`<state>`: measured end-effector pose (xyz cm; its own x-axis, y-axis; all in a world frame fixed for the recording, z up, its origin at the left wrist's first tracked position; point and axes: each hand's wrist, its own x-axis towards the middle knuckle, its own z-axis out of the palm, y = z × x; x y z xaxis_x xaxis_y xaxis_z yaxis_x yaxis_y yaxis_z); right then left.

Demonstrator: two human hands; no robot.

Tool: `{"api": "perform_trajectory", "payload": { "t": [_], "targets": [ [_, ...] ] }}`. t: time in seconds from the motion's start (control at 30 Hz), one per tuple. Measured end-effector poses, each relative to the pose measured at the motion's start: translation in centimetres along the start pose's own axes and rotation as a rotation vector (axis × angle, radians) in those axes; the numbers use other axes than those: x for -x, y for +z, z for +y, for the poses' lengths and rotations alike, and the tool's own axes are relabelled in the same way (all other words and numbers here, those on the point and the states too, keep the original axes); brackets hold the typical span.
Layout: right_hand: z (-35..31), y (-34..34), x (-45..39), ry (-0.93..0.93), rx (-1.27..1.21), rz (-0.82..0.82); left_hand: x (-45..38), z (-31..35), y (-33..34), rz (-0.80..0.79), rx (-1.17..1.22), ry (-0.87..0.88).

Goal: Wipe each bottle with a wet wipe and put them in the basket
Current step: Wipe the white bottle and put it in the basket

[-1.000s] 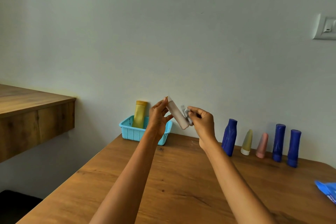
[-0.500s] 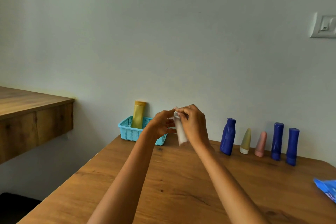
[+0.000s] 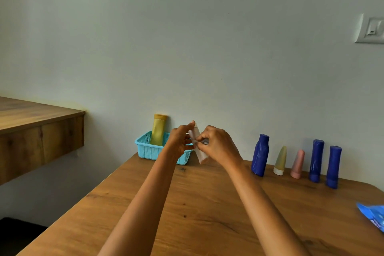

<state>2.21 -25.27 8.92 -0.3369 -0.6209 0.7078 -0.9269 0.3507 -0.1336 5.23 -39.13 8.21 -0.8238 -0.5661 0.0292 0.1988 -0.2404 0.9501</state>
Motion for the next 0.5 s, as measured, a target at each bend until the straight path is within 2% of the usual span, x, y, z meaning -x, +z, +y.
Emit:
{"api": "perform_trajectory", "payload": {
  "t": [0.23,0.37,0.43,0.5],
  "targets": [
    [0.2,-0.7,0.2,-0.049,-0.022,-0.117,-0.1,0.4,-0.7,0.125,0.131,0.037],
    [0.7,-1.1,0.1,-0.014,-0.069,-0.253,-0.1,1.3,-1.9,0.160,0.235,0.085],
    [0.6,-1.8,-0.1,0.021,-0.180,-0.212,-0.2,1.9,-2.3,0.142,0.239,0.100],
    [0.3,-2.7,-0.5,0.024,-0.303,-0.021,0.0,1.9,-2.1,0.103,0.175,0.081]
  ]
}}
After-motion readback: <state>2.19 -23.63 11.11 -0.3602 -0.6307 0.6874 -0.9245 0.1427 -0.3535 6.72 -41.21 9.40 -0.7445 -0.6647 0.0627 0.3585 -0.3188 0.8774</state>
